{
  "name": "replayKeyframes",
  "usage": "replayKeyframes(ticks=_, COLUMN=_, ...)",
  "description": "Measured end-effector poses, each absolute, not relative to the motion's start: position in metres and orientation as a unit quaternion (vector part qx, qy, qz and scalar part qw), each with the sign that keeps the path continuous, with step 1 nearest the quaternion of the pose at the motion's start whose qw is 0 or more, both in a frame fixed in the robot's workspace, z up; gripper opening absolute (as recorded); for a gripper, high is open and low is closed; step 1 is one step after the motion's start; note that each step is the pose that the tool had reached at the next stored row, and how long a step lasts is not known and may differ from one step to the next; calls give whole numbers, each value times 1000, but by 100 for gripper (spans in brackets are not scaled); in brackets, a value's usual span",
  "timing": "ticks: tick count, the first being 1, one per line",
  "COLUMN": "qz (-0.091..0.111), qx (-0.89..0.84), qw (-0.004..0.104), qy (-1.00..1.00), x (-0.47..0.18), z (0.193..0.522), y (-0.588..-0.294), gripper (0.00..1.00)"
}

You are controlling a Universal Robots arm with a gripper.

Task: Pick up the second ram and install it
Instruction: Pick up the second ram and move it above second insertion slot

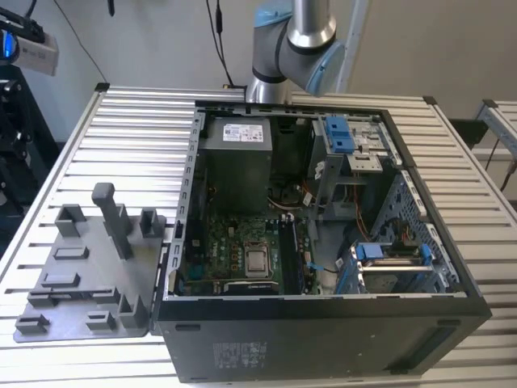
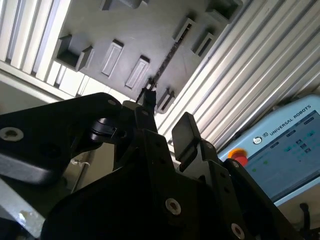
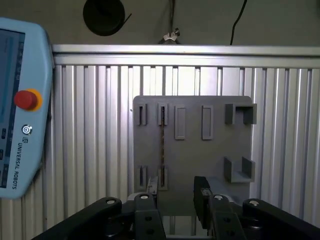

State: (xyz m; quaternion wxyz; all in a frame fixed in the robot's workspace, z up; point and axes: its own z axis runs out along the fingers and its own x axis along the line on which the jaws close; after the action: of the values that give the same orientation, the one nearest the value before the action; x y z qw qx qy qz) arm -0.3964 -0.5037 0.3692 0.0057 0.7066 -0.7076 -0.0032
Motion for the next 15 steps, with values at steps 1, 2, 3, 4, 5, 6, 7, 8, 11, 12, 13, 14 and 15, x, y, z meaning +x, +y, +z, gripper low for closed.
replayKeyframes(ticks=1, qz=-3, qx=707, qw=6, qy=-708, x=-396, z=368, y=-504, gripper=42)
replayKeyframes(ticks=2, qz=-3, qx=707, qw=6, qy=-708, x=-396, z=367, y=-504, gripper=42)
replayKeyframes(ticks=3, qz=-3, qx=707, qw=6, qy=-708, x=-396, z=366, y=-504, gripper=42)
replayKeyframes(ticks=4, qz=-2, qx=707, qw=7, qy=-708, x=-396, z=365, y=-504, gripper=42)
replayKeyframes(ticks=5, qz=-2, qx=707, qw=7, qy=-708, x=-396, z=363, y=-504, gripper=42)
replayKeyframes(ticks=6, qz=-2, qx=707, qw=7, qy=-708, x=-396, z=362, y=-504, gripper=42)
replayKeyframes(ticks=7, qz=-1, qx=707, qw=7, qy=-708, x=-396, z=360, y=-504, gripper=42)
replayKeyframes(ticks=8, qz=-1, qx=707, qw=7, qy=-708, x=-396, z=359, y=-504, gripper=42)
replayKeyframes(ticks=11, qz=0, qx=707, qw=7, qy=-708, x=-396, z=355, y=-504, gripper=42)
replayKeyframes(ticks=12, qz=0, qx=707, qw=7, qy=-708, x=-396, z=353, y=-504, gripper=42)
replayKeyframes(ticks=13, qz=0, qx=707, qw=7, qy=-708, x=-396, z=352, y=-504, gripper=42)
replayKeyframes(ticks=14, qz=0, qx=707, qw=7, qy=-708, x=-396, z=351, y=-504, gripper=42)
replayKeyframes(ticks=15, qz=0, qx=707, qw=6, qy=-708, x=-396, z=350, y=-504, gripper=42)
